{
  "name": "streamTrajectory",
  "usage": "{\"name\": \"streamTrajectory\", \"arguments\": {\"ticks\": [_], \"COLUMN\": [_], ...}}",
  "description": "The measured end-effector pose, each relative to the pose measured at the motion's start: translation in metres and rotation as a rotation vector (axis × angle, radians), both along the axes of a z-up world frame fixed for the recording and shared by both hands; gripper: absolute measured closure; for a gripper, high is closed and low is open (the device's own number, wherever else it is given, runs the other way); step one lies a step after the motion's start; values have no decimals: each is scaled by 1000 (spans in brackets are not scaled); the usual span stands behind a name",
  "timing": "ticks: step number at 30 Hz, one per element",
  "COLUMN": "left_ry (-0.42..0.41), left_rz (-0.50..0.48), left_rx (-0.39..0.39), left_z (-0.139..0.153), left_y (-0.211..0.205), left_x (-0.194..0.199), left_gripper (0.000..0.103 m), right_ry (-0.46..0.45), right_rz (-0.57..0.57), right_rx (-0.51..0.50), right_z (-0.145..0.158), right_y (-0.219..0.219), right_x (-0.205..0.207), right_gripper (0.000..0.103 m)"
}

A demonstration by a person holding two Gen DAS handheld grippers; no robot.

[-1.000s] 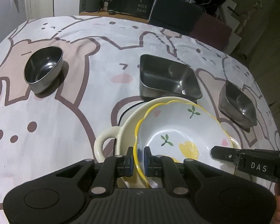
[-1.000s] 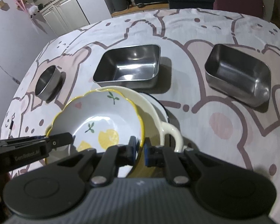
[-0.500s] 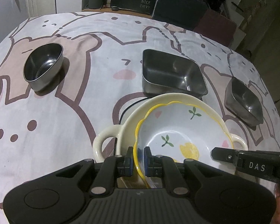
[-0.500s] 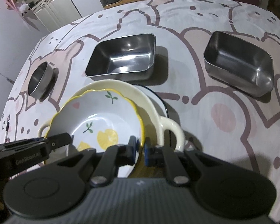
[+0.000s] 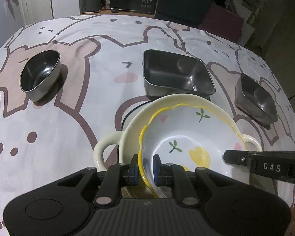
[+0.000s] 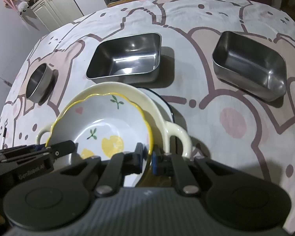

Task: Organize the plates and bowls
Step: 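Lower the floral bowl into the cream bowl with both tools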

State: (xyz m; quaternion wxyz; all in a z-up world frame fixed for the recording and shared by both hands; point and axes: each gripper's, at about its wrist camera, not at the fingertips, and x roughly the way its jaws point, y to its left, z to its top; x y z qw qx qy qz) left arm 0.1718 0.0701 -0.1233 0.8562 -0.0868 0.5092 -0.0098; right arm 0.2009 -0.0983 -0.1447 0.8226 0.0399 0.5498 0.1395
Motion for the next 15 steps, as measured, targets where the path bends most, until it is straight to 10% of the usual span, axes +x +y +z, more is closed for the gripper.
{"name": "streamTrajectory", "arguments": {"ticks": [15], "left_ry": [-36], "left_rz": [20], "left_rx": [-34], "left_z": [8], "left_y": [8], "left_x": [-4], "left_gripper": [89], "right_ry": [15], "right_rz": [-37], "right_rx": [38], "right_z": [-1], "right_y": [-5], "right_x": [2], "right_gripper": [96]}}
